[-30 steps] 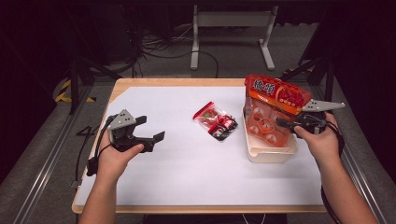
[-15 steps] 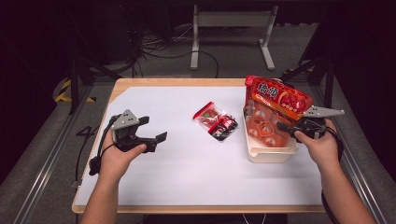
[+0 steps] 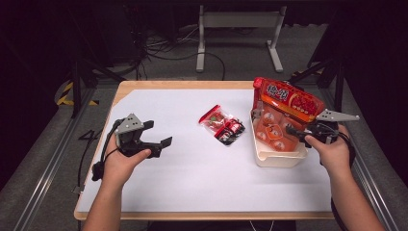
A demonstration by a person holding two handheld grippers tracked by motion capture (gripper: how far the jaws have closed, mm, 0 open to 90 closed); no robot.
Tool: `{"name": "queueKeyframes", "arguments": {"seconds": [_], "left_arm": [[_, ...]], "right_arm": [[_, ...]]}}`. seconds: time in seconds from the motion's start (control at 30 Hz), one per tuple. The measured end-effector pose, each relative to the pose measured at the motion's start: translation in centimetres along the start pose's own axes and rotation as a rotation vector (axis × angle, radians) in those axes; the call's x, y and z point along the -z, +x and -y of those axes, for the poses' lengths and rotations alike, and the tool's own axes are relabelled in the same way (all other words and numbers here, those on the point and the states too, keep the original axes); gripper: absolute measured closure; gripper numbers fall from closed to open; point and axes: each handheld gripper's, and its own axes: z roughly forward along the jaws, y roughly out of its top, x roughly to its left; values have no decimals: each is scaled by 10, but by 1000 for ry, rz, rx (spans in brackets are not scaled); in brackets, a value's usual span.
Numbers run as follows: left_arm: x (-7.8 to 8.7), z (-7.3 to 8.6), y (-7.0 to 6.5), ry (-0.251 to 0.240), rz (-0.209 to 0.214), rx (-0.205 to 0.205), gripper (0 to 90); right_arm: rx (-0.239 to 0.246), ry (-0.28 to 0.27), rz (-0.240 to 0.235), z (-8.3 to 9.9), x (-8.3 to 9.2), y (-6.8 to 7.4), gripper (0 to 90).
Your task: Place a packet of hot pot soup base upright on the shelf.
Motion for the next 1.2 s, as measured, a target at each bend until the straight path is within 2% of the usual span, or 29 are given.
{"name": "queueKeyframes", "arguments": {"seconds": [0.17,0.5,0.67,0.8,0.97,1.2], "left_arm": [[-1,0,-1,0,4,5,108],[-5,-1,-2,7,11,-2,107],[-9,-2,-3,10,18,-2,108],[-13,-3,-2,17,26,-13,107],[-13,-3,-2,14,23,-5,108],[-13,-2,-2,20,25,0,108]], "right_arm": [[8,-32,45,1,12,1,315],[10,-21,46,11,31,3,294],[30,-18,47,14,43,9,282],[55,-25,53,13,58,19,276],[67,-43,14,13,66,33,274],[95,-71,-118,14,62,52,280]]}}
